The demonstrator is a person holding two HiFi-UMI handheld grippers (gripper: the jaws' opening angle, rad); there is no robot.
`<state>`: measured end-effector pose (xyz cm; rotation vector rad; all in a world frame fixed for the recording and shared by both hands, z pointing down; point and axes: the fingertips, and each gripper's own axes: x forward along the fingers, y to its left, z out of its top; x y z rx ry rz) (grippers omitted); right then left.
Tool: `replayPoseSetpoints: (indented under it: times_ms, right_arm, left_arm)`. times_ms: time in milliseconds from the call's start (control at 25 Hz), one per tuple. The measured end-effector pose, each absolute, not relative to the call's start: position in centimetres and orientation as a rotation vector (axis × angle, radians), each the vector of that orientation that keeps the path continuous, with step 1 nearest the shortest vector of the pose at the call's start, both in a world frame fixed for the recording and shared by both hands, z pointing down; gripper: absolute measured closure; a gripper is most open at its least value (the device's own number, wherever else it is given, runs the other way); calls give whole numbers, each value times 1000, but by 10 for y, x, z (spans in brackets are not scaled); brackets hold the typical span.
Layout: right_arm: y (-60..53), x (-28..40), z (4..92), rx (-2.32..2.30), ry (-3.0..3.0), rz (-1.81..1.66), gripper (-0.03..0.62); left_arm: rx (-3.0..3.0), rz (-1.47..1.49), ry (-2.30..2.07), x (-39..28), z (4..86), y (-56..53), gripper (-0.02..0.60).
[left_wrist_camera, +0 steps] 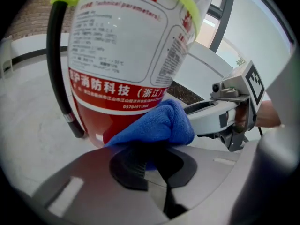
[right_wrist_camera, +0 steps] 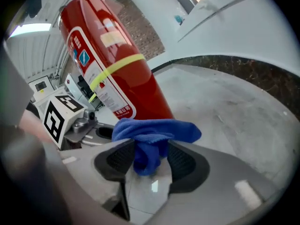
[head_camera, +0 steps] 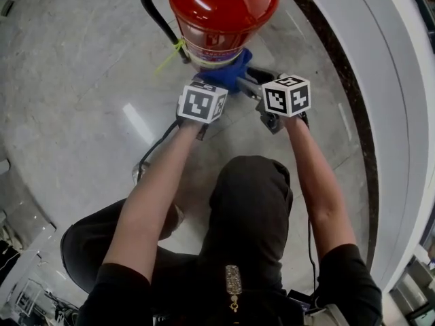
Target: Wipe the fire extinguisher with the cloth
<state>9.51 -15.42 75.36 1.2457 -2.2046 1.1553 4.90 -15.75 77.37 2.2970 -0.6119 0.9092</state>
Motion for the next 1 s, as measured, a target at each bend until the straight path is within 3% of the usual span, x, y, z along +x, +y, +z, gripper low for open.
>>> replayPoseSetpoints:
  times_ms: [40, 80, 120, 160, 320, 720, 1000]
  right_arm:
    - [-154, 90, 760, 1200, -2198, 1155, 394]
    - [-153, 86, 766, 1157, -2188, 1149, 449]
    - [-153, 83, 771, 1123, -2173, 1134, 561]
    - [-154, 81, 775, 1104, -2157, 1116, 582]
    - [-174, 88, 787, 1208, -2096, 1088, 585]
    - [-221, 136, 801, 1419, -1965, 1049, 585]
    - [-174, 90, 804, 1152, -1988, 1000, 585]
  left_arm:
    - [2298, 912, -616, 46, 775, -157, 566]
    - [2303, 910, -614, 43, 775, -156, 563]
    - [2311, 908, -604, 43, 775, -154, 554]
    - [2321, 910, -589, 43, 773, -151, 535]
    - [2359, 954, -545, 35, 769, -136, 471]
    - [2339, 924, -712, -27, 744, -120, 482]
    - [2293, 941, -745, -46, 742, -113, 499]
